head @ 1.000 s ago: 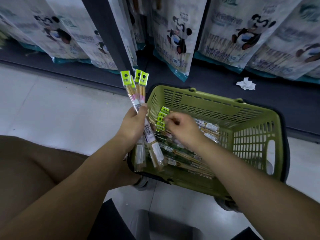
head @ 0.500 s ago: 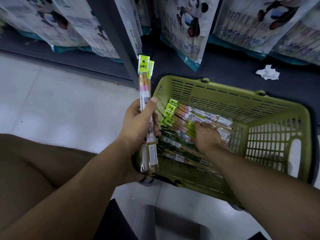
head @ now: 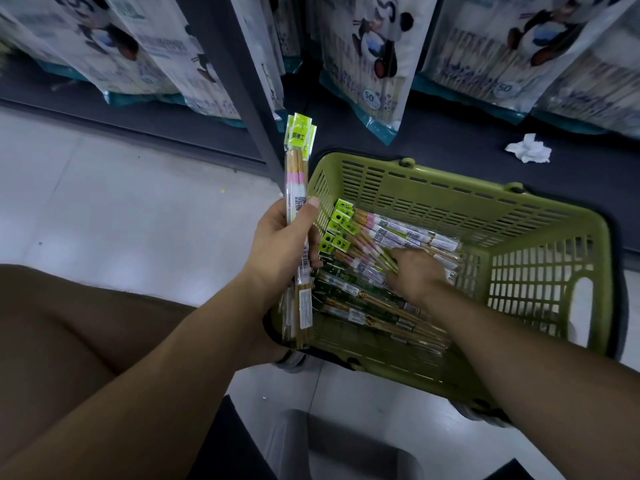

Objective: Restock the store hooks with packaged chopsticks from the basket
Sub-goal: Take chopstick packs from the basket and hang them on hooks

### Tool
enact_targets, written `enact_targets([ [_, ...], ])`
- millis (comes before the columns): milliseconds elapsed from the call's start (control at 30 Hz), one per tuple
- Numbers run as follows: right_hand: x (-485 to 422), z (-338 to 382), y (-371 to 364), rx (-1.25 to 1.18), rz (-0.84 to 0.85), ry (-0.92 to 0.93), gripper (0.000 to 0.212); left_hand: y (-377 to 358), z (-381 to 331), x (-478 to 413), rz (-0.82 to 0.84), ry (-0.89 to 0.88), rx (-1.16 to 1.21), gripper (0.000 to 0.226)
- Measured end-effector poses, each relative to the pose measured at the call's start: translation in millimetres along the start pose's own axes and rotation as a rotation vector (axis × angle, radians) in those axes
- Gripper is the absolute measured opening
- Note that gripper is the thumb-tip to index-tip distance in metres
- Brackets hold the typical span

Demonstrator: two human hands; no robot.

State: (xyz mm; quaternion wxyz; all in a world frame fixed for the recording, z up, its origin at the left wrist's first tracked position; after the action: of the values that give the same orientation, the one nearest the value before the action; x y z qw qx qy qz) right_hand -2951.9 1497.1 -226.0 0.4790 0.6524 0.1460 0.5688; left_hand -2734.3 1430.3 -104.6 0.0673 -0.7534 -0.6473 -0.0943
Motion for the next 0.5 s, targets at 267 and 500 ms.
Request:
enact_targets([
  [267,62,72,80,-0.829,-0.001,0.237,0.013,-6,-3,2,-0.027,-0.003,-0.165,0.033],
  [500,93,112,101,-0.67,-0.058,0.404,0.036,-6,-23,1,0.012,-0.05,-0.15,0.038],
])
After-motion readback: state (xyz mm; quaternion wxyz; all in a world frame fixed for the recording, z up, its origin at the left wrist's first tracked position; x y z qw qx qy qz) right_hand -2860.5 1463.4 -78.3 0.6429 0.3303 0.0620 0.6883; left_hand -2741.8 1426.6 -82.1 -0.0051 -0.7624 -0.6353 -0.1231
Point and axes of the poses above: each hand's wrist, its own x-axis away from the middle knuckle, its own y-axis out of the back of the hand, z = x × y, the point moved 6 cm from there along -x, towards the middle knuckle, and after that the axes turned 14 degrees about -y, right-handed, at the moved point
